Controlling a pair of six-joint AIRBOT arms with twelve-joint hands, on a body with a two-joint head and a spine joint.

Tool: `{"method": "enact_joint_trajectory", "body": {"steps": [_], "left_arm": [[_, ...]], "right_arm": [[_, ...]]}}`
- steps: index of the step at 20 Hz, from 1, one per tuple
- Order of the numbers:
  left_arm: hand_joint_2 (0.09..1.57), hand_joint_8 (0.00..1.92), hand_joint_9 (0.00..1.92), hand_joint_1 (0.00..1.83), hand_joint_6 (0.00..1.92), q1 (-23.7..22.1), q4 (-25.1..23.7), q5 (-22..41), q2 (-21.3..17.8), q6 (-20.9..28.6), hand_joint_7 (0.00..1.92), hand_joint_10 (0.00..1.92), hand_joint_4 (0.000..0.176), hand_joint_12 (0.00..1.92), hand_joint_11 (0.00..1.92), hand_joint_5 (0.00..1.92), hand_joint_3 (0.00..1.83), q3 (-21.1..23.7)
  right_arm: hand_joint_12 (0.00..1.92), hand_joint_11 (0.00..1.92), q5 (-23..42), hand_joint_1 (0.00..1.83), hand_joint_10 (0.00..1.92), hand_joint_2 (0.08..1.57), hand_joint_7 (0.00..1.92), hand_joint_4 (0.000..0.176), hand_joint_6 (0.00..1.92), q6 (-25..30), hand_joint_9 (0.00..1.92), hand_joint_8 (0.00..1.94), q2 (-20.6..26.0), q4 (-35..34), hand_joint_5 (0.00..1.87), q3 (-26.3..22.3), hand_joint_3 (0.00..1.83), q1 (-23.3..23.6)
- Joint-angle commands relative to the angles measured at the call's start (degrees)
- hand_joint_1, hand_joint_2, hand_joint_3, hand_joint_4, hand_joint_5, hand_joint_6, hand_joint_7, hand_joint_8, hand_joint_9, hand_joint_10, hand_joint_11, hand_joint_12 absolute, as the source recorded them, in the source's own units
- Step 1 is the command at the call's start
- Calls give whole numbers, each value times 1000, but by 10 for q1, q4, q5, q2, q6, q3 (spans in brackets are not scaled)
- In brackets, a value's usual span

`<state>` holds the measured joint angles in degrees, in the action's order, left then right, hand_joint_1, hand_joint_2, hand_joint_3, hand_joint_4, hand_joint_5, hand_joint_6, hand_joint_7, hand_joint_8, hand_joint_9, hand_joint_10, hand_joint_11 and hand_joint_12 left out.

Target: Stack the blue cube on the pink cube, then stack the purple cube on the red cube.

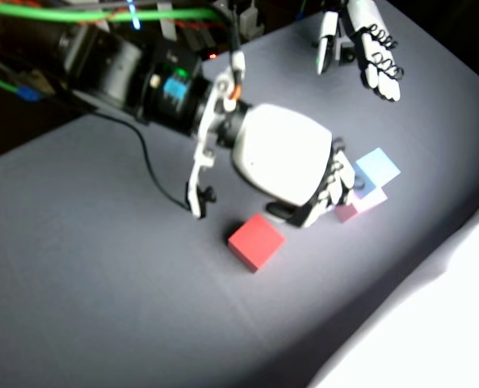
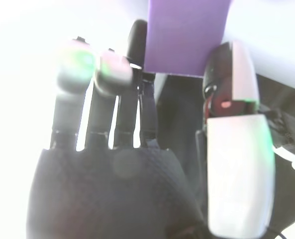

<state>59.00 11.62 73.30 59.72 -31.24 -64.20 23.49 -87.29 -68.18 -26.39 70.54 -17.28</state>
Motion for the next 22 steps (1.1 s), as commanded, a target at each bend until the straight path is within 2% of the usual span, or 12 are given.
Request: {"method": "enact_joint_trajectory", "body": {"steps": [1,2,4,8,9,10,13,15,16,17,18,22], "left_arm": [[1346,0,0,628,0,-2,1,76,-5,3,0,0,55,0,0,0,0,1],[1342,0,0,613,0,0,2,77,-5,3,0,0,75,0,0,0,0,2],[1348,0,0,623,0,2,3,78,-5,3,0,0,47,0,0,0,0,2],[1347,0,0,670,0,6,7,81,-6,3,0,0,53,0,0,1,0,4],[1345,0,0,648,0,6,7,82,-6,3,0,0,56,0,0,0,0,4],[1341,0,0,665,0,7,8,83,-7,3,0,0,69,0,0,0,0,5],[1341,0,0,678,0,8,9,85,-7,3,0,0,67,0,0,0,0,6],[1342,0,0,658,0,8,10,85,-7,3,0,0,62,0,0,0,0,6],[1345,0,0,683,0,8,10,85,-7,3,0,0,60,0,0,2,0,6],[1347,0,0,700,0,9,10,85,-7,3,0,0,56,0,0,0,1,6],[1341,0,0,668,0,9,10,86,-7,3,0,0,75,0,0,0,0,6],[1338,0,0,624,0,10,11,87,-7,3,0,0,73,0,0,0,0,7]], "right_arm": [[1921,1686,81,1119,1921,1206,1349,0,1239,-2,1614,1941,14,8,805,0,0,6],[1921,1729,84,1110,1921,1219,1364,0,1282,-2,1652,1941,19,8,776,-4,4,2],[1921,1682,90,1100,1921,1235,1301,0,1330,-2,1590,1941,26,8,749,-8,5,-5],[1921,1474,95,1116,1921,1214,1184,0,1257,-2,1426,1941,32,5,791,-9,0,-24],[1921,1401,96,1107,1921,1226,1077,0,1291,-2,1314,1802,32,3,768,-9,1,-27],[1716,882,98,1221,1345,1210,919,0,1228,-2,945,1317,34,0,717,-9,0,-31],[1882,1061,100,1208,1645,1236,794,0,1297,-2,1053,1423,39,-6,725,-10,1,-35],[1919,1342,108,1110,1898,1234,1089,0,1313,-2,1251,1819,46,-15,756,-12,0,-40],[1921,1125,113,1178,1819,1249,813,0,1364,-2,1051,1533,50,-19,711,-13,4,-43],[1921,967,119,1197,1694,1261,800,0,1235,-2,946,1578,53,-25,669,-14,2,-45],[1921,1284,124,1101,1912,1248,999,0,1338,-2,1169,1858,57,-30,733,-15,1,-48],[1921,1003,131,1196,1658,1255,754,0,1378,-2,999,1442,65,-49,697,-15,0,-61]]}}
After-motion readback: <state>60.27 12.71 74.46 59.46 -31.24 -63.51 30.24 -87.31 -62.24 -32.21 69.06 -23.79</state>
